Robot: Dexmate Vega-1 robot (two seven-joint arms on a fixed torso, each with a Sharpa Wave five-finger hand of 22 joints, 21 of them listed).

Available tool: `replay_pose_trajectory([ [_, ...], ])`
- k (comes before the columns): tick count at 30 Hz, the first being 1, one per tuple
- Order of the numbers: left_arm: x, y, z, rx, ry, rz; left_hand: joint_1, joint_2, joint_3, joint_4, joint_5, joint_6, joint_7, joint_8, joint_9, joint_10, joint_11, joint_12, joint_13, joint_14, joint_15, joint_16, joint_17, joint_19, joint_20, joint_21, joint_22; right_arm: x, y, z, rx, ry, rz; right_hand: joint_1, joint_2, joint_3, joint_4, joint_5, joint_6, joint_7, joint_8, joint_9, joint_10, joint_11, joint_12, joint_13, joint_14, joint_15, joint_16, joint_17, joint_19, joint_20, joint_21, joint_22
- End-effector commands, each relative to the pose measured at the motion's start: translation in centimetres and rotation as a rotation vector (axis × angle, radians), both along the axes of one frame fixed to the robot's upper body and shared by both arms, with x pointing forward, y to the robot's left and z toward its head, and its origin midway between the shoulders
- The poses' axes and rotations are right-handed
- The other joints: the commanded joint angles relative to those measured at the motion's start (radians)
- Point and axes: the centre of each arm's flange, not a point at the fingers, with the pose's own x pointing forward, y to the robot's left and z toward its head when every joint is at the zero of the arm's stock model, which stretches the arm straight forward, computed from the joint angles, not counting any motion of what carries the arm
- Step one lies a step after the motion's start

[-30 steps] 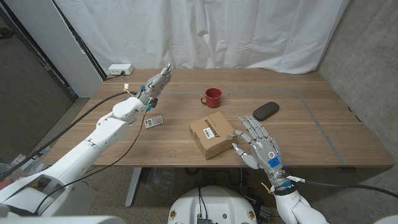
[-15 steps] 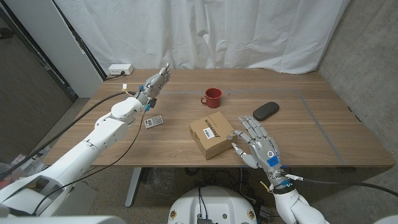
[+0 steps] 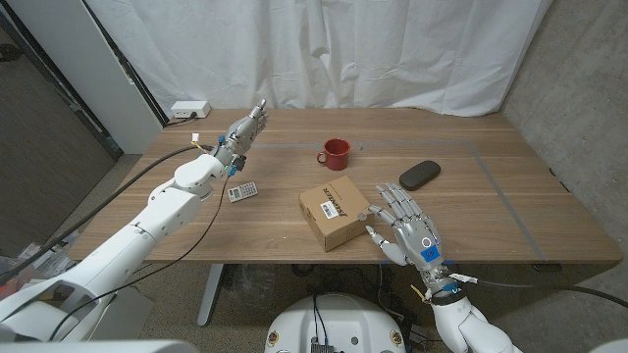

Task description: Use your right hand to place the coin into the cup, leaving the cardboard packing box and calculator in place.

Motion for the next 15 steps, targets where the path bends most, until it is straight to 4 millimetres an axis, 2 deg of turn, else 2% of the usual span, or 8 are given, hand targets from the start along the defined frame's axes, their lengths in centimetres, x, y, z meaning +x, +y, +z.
replay_pose_trajectory([
  [1,-0.49,-0.06,-0.29,-0.001,0.004,0.009,0.004,0.009,-0.007,0.000,-0.001,-0.004,0.000,0.002,0.004,-0.006,0.002,-0.001,0.005,-0.007,-0.001,-0.002,0.005,-0.011,-0.020,0.000,0.002,0.55,-0.17,-0.04,0.011,0.008,0.010,0.000,0.012,-0.002,0.003,0.010,-0.005,0.002,0.010,0.004,0.002,0.006,0.008,0.003,-0.001,0.002,0.005,0.003,-0.001,-0.044,0.005,0.004],
  [15,-0.45,-0.31,-0.58,-0.006,0.013,0.007,0.004,0.010,-0.009,0.000,-0.001,-0.003,-0.001,0.002,0.004,-0.006,0.005,0.000,0.005,-0.009,0.000,-0.002,0.005,-0.013,-0.019,0.000,0.002,0.78,0.26,0.42,0.004,-0.004,0.038,-0.003,0.017,-0.006,0.006,0.011,0.004,0.003,0.023,0.012,0.013,0.002,0.015,0.006,0.009,-0.001,0.011,0.004,0.006,-0.043,0.010,0.004],
])
